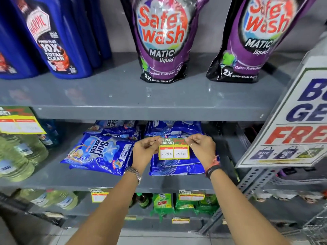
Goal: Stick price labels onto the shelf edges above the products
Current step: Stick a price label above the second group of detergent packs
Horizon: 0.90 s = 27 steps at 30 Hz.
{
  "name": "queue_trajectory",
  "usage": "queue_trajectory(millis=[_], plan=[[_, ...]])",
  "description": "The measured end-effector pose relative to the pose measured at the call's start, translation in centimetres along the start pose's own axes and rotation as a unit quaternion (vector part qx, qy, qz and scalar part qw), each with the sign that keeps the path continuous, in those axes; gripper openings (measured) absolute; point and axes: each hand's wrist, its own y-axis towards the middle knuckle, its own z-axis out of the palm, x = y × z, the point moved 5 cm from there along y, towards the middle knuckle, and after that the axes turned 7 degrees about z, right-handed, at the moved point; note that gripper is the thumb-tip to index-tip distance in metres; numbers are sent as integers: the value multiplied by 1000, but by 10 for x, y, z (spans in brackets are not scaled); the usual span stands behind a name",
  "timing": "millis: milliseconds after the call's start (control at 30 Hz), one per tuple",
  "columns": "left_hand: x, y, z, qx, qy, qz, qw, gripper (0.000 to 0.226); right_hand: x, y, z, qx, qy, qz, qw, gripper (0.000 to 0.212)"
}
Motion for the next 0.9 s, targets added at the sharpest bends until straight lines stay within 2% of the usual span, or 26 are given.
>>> queue_trajectory(millis=[100, 200, 433, 667, 900], plan=[[-28, -28, -5, -17, -25, 41, 999, 14, 25, -26, -19, -4, 35, -43, 998, 2], [-66, -51, -9, 9, -10, 113, 993, 8, 52, -57, -42, -18, 55, -85, 995, 7], [-168, -79, -2, 25, 49, 272, 961, 11, 109, -97, -93, -88, 70, -166, 980, 4], [-192, -78, 15, 29, 105, 306, 946, 10, 131, -102, -120, -166, 44, -204, 964, 5], [-202, -75, 24, 18, 176, 321, 931, 9, 137, -101, -123, -209, -3, -225, 952, 12]])
